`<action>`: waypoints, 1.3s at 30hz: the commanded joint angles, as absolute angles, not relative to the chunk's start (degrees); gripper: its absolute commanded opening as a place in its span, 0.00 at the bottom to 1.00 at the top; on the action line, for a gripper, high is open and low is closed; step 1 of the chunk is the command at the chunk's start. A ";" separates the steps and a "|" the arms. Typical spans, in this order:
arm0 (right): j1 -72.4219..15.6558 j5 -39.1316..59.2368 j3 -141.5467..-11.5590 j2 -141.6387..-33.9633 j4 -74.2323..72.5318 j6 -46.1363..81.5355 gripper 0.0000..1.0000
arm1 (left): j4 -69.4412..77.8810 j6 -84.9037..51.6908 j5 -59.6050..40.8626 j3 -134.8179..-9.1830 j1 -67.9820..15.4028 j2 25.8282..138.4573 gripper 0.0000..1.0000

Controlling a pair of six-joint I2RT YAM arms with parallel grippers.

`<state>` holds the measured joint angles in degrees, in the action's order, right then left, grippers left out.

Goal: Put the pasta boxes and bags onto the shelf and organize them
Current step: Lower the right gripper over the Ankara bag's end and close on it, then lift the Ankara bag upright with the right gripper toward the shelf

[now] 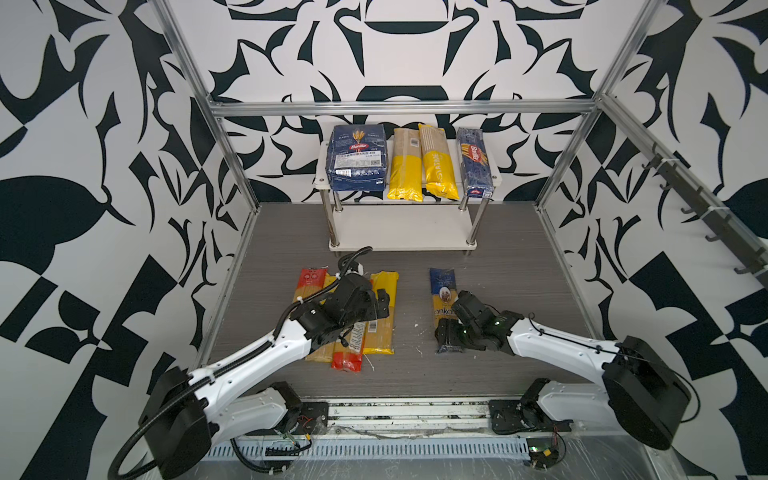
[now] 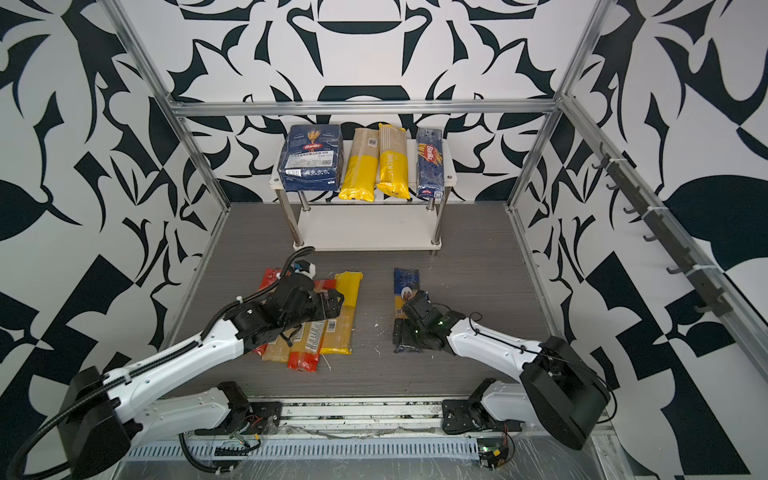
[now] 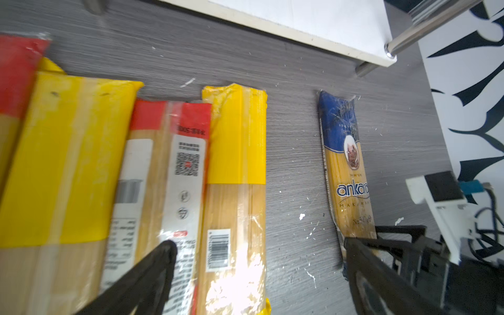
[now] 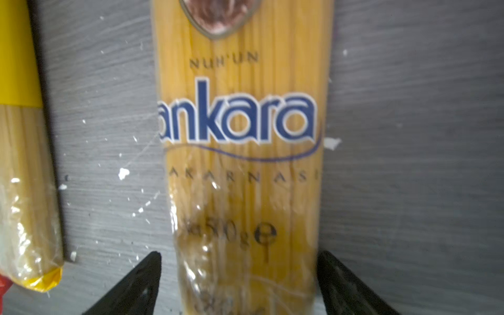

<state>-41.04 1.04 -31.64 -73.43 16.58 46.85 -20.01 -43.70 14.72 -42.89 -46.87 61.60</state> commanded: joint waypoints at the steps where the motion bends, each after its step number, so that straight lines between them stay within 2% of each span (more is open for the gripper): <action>1: -42.39 -0.67 -32.01 -76.84 16.97 48.74 0.91 | -23.01 -44.20 17.80 -40.80 -46.67 58.94 0.99; 6: -46.22 -6.55 -35.34 -81.65 22.32 50.74 0.86 | -23.82 -43.12 17.61 -40.35 -46.49 58.05 1.00; 11: -49.61 -10.43 -38.05 -87.92 27.13 53.38 0.73 | -24.18 -42.31 17.88 -40.16 -46.49 57.33 0.99; 16: -51.65 -9.62 -39.10 -94.17 26.75 55.45 0.47 | -24.79 -42.02 19.53 -39.22 -46.49 55.02 0.99; 22: -52.24 -5.39 -37.09 -90.87 19.70 55.31 0.29 | -28.23 -41.57 21.41 -39.56 -46.42 51.33 0.99; 31: -50.47 2.70 -31.92 -77.70 6.20 54.80 0.20 | -31.29 -42.36 24.18 -39.87 -46.41 45.84 1.00; 39: -48.48 9.05 -33.91 -71.34 1.90 53.63 0.20 | -33.39 -42.28 24.40 -42.28 -46.28 46.24 1.00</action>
